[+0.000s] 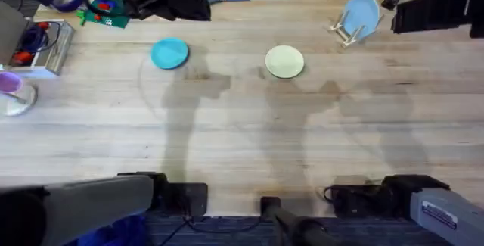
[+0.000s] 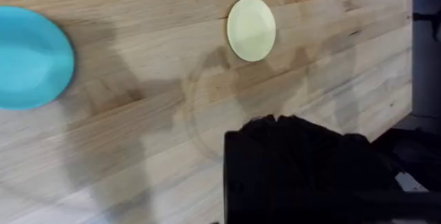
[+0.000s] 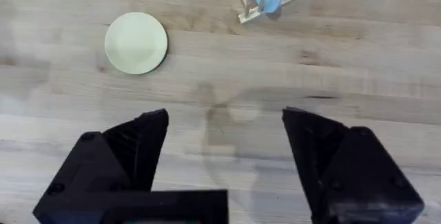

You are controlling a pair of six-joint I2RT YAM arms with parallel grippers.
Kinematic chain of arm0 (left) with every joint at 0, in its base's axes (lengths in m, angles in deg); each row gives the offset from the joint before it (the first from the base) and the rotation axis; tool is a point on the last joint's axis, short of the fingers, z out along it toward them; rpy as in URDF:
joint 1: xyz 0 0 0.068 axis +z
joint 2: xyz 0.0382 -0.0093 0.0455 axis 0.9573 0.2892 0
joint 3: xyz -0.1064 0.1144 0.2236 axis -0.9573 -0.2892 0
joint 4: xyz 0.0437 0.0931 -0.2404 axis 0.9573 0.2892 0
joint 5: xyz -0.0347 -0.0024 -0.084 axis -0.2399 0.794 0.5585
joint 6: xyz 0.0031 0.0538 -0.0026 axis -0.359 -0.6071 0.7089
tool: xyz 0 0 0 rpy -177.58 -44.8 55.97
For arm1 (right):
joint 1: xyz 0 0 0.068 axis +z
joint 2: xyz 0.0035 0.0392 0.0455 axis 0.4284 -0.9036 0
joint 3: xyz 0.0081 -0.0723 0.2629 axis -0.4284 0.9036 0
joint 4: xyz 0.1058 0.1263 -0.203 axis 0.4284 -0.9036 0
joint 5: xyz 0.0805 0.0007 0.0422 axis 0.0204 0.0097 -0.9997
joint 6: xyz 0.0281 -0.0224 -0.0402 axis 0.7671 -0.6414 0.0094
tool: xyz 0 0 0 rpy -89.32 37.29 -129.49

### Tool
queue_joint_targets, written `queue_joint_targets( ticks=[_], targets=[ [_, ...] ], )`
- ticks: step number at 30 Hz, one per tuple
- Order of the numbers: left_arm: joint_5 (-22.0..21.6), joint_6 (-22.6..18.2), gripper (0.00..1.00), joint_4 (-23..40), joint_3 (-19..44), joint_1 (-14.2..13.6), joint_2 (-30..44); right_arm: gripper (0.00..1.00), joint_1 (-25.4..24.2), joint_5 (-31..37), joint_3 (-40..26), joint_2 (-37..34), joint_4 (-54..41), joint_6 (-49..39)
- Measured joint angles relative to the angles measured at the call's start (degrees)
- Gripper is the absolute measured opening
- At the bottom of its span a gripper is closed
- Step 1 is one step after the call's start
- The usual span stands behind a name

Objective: Pick up the plates from the table one by one and place each into a slot on the dish rack.

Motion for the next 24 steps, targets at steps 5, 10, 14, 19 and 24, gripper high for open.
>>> queue_joint_targets(
  ticks=[5,10,14,19,24],
  targets=[
    [1.7,0.0,0.043,-1.4,0.0,-0.9,3.3,0.993,0.0,0.0,0.0,0.0,0.0,0.0],
    [2.1,0.1,0.043,-5.5,0.0,-5.7,6.3,0.993,0.0,0.0,0.0,0.0,0.0,0.0],
    [2.7,1.1,0.043,-9.4,0.0,-9.8,9.0,0.994,0.0,0.0,0.0,0.0,0.0,0.0],
    [3.7,2.1,0.043,-12.5,0.0,-12.3,13.5,0.994,0.0,0.0,0.0,0.0,0.0,0.0],
    [4.9,2.4,0.043,-13.2,0.0,-13.1,18.1,0.994,0.0,0.0,0.0,0.0,0.0,0.0]
  ],
)
